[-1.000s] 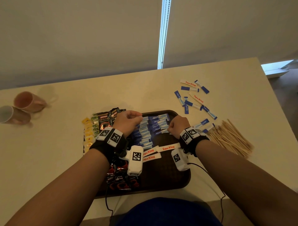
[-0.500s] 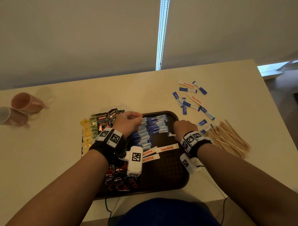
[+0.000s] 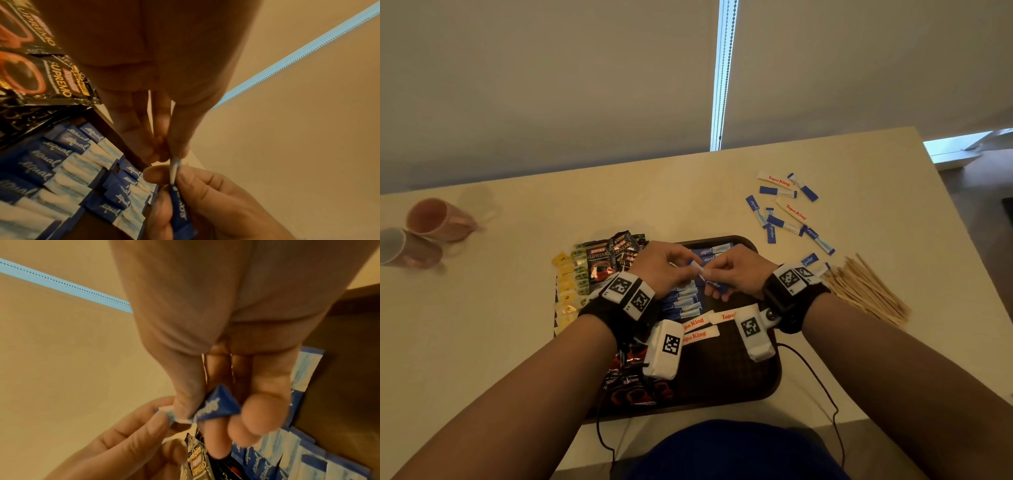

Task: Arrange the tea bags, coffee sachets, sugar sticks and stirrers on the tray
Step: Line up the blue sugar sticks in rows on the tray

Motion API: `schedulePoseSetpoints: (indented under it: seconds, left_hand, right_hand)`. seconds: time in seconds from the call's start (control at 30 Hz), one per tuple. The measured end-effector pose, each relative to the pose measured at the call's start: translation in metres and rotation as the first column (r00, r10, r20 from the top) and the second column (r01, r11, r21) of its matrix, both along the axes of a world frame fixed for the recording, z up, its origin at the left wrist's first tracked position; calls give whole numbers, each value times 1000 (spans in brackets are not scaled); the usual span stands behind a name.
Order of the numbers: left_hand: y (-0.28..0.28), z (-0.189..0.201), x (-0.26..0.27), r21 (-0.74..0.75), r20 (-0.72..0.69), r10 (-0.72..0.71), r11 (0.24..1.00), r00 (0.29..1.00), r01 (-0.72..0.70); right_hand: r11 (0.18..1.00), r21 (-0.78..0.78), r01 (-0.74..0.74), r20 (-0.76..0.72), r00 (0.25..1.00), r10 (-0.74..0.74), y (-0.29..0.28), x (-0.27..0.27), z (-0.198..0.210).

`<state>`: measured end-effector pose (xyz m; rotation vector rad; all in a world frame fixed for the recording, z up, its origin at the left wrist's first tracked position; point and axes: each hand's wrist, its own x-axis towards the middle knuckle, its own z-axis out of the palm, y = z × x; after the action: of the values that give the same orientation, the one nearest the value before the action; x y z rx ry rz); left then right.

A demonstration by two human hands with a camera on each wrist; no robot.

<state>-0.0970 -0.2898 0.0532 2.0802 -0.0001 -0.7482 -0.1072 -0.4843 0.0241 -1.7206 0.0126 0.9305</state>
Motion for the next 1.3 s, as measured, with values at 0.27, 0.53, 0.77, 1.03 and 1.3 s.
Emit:
schedulePoseSetpoints:
  seconds: [0.27, 0.53, 0.77, 1.03, 1.3]
  left_hand:
    - [8, -8, 2, -35, -109, 272, 960, 956, -277]
    - [0, -3, 0, 11, -211, 21, 1000, 977, -19]
    - [-4, -6, 3, -33, -24, 128, 991, 991, -129]
    - [0, -9, 2, -43, -90, 199, 978, 976, -203]
    - [8, -12, 3, 16, -55, 181, 983, 982, -180]
  right_hand:
    - [953, 105, 285, -132, 954, -271, -4, -1, -3]
    - [927, 44, 372, 137, 917, -374, 4, 8, -13]
    - [936, 63, 345, 226, 909, -351, 9, 8, -10]
    - [967, -145, 211, 288, 944, -162, -3, 0, -15]
    - [738, -660, -143, 174, 926, 335, -11, 1, -52]
